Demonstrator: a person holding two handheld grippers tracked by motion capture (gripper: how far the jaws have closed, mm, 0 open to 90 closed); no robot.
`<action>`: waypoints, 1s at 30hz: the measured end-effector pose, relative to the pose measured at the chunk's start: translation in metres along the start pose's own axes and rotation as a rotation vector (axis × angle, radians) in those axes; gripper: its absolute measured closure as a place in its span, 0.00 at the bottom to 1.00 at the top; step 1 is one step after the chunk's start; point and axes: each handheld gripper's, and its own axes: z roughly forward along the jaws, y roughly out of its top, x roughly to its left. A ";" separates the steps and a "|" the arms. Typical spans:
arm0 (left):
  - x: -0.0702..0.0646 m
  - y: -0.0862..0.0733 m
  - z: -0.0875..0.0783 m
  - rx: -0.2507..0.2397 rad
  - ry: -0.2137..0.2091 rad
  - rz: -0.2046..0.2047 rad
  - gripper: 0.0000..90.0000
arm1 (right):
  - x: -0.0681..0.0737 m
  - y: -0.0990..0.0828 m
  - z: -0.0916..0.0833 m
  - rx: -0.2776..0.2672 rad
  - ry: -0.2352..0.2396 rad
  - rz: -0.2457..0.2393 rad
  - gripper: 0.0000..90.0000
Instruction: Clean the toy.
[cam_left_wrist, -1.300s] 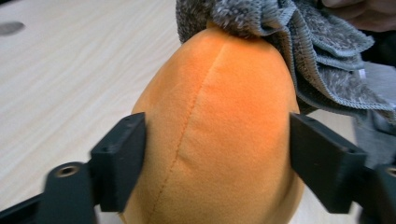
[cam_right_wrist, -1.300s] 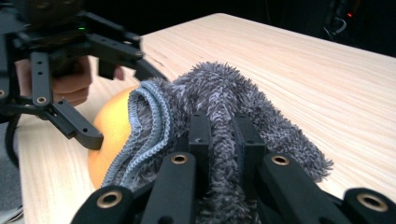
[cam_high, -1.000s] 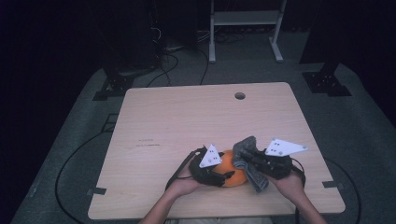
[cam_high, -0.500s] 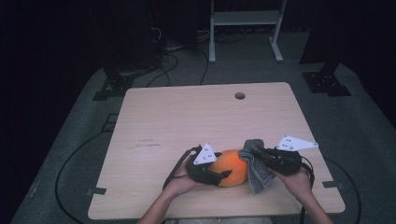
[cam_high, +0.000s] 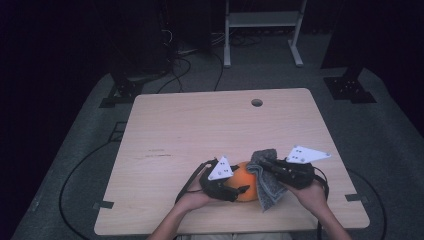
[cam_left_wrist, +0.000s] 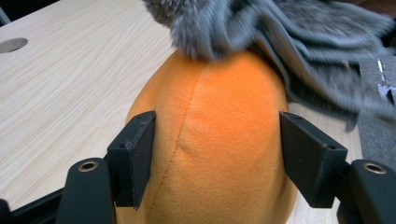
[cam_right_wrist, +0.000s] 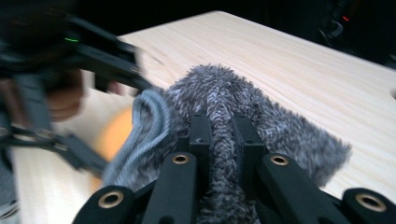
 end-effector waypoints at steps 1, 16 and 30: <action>0.000 0.001 0.000 0.000 0.003 -0.003 0.35 | -0.003 -0.003 -0.002 0.002 -0.007 0.011 0.89; -0.008 0.007 0.005 -0.021 -0.047 0.063 0.31 | 0.024 0.004 -0.007 -0.002 0.048 -0.077 0.89; 0.014 -0.008 0.006 0.004 -0.133 0.001 0.15 | -0.002 -0.014 -0.017 0.007 0.014 -0.030 0.89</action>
